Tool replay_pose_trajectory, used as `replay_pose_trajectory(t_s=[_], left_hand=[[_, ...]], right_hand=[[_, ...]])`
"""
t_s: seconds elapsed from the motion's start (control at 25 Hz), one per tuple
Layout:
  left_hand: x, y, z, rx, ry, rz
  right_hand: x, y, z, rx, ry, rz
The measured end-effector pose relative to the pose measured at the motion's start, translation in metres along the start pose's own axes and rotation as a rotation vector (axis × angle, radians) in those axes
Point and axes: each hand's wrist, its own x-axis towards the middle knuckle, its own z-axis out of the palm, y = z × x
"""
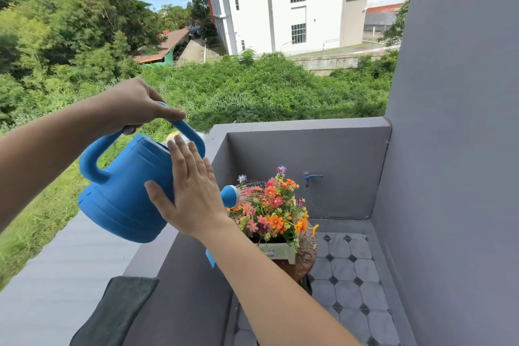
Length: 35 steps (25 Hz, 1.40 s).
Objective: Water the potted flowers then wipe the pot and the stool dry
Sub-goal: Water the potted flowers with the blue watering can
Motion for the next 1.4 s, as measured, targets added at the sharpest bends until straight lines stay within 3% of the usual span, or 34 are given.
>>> replay_pose_trajectory(t_s=[0.28,0.6,0.92,1.16,1.4], left_hand=[[-0.001,0.002,0.004,-0.075,-0.046,-0.041],[-0.025,-0.086,0.026,-0.605,0.134,-0.062],[-0.036,-0.155,0.086,-0.959,0.369,-0.14],[-0.03,-0.18,0.1,-1.005,0.57,-0.125],[-0.021,-0.185,0.136,-0.793,0.711,-0.178]], right_hand=[[-0.008,0.002,-0.005,0.011,0.08,-0.039],[-0.008,0.015,0.018,-0.094,-0.001,-0.122],[-0.01,0.04,0.063,-0.16,-0.061,-0.102],[0.02,0.055,0.092,-0.137,-0.114,-0.071],[0.035,0.089,0.103,-0.195,-0.331,0.019]])
